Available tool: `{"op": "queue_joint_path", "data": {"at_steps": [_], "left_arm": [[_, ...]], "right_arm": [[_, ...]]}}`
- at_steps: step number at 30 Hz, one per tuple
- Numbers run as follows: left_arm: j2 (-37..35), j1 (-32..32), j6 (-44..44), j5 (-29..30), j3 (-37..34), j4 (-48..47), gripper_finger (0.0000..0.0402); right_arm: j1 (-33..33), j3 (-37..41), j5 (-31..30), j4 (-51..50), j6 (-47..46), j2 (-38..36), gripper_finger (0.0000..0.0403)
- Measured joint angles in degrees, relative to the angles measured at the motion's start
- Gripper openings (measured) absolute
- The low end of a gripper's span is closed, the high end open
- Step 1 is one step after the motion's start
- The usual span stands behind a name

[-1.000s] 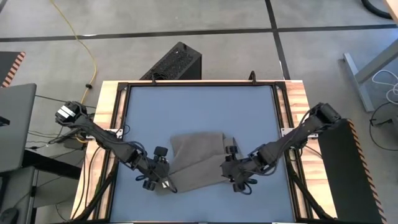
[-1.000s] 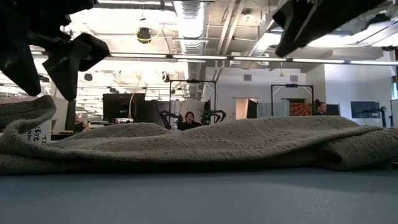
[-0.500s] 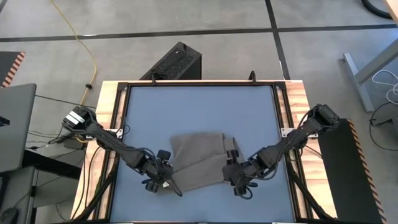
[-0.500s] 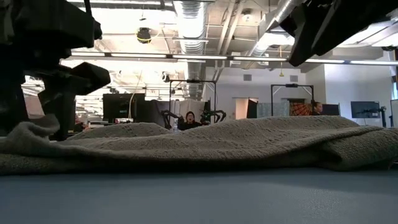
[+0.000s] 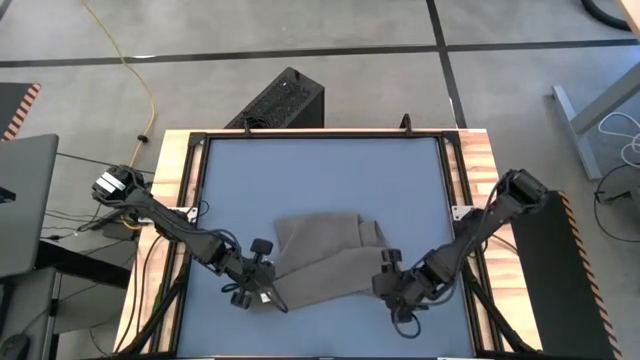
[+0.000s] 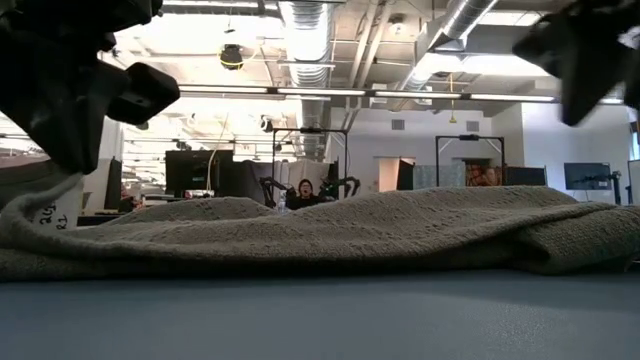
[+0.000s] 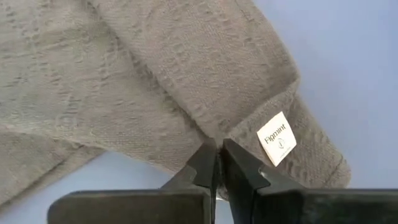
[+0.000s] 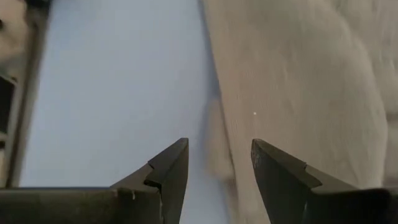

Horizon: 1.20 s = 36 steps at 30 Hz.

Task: Roll towel
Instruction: Roll the gray towel

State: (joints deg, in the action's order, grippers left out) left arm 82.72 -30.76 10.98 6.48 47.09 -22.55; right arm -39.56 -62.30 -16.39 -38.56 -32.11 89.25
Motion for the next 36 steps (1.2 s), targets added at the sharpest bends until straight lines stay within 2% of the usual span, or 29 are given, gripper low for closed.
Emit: {"op": "queue_joint_path", "data": {"at_steps": [6, 15, 19, 29, 36], "left_arm": [[0.00, -0.35, 0.25, -0.28, 0.00, 0.00, 0.0002], [-0.02, -2.03, 2.14, -0.94, 0.00, -0.02, 0.0005], [-0.02, -2.10, 1.76, 0.26, 0.00, -0.01, 0.0032], [-0.02, -2.12, 2.45, -0.68, 0.00, -1.49, 0.0129], [-0.02, -2.12, 4.09, 0.78, 0.00, -3.84, 0.0147]], "right_arm": [[-1.22, 0.00, -0.26, -7.87, -3.88, 0.01, 0.0200], [-1.03, 0.00, -0.78, -9.14, -3.44, 0.09, 0.0200], [-0.73, 0.02, -1.61, -9.04, -3.42, 0.11, 0.0200], [-0.41, 0.02, -1.65, -8.96, -3.44, 0.11, 0.0200], [-0.40, 0.02, -1.67, -8.96, -3.42, 0.11, 0.0200]]}}
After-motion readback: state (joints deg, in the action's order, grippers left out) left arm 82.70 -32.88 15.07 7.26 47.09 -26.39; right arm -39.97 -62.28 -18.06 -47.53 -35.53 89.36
